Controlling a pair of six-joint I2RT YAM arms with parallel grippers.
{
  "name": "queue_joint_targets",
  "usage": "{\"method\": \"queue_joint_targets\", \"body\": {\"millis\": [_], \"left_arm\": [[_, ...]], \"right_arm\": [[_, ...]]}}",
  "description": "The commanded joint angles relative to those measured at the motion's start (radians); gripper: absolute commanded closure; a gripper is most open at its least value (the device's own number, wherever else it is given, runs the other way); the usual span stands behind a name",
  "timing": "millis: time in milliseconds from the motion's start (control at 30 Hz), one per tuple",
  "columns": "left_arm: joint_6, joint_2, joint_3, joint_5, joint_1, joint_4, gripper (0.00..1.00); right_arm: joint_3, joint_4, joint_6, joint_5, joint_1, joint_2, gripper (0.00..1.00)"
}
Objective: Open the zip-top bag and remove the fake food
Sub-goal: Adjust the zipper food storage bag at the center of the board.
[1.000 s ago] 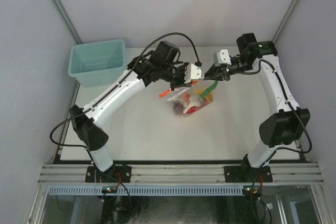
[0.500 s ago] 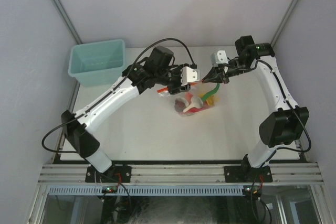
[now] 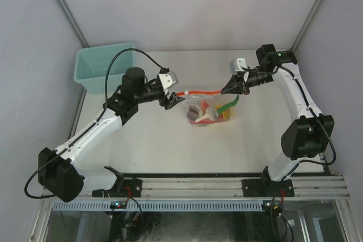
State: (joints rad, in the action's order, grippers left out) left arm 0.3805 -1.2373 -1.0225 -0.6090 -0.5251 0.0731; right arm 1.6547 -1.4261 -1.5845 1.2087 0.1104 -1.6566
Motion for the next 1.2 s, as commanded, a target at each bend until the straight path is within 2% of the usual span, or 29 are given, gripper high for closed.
{"method": "queue_joint_targets", "body": {"millis": [0,133,367,767,1067,1167], "left_arm": [[-0.081,0.027,0.087,-0.049,0.016,-0.172,0.28],[-0.123,0.007,0.120,-0.056,0.033,-0.246,0.29],[-0.140,-0.058,0.088,-0.101,0.074,-0.251,0.37],[-0.169,-0.146,0.019,-0.203,0.080,-0.194,0.64],[-0.192,-0.145,0.006,-0.219,0.080,-0.204,0.66],[-0.195,-0.149,0.004,-0.229,0.081,-0.201,0.73]], "right_arm": [[-0.005,-0.010,-0.027,0.029,-0.008,0.050,1.00],[-0.007,-0.018,-0.036,0.026,-0.007,0.053,1.00],[-0.010,-0.028,-0.048,0.026,-0.008,0.058,1.00],[-0.016,-0.030,-0.051,0.022,-0.010,0.063,1.00],[-0.016,-0.031,-0.051,0.021,-0.012,0.063,1.00],[-0.013,-0.031,-0.051,0.024,-0.011,0.060,1.00]]}}
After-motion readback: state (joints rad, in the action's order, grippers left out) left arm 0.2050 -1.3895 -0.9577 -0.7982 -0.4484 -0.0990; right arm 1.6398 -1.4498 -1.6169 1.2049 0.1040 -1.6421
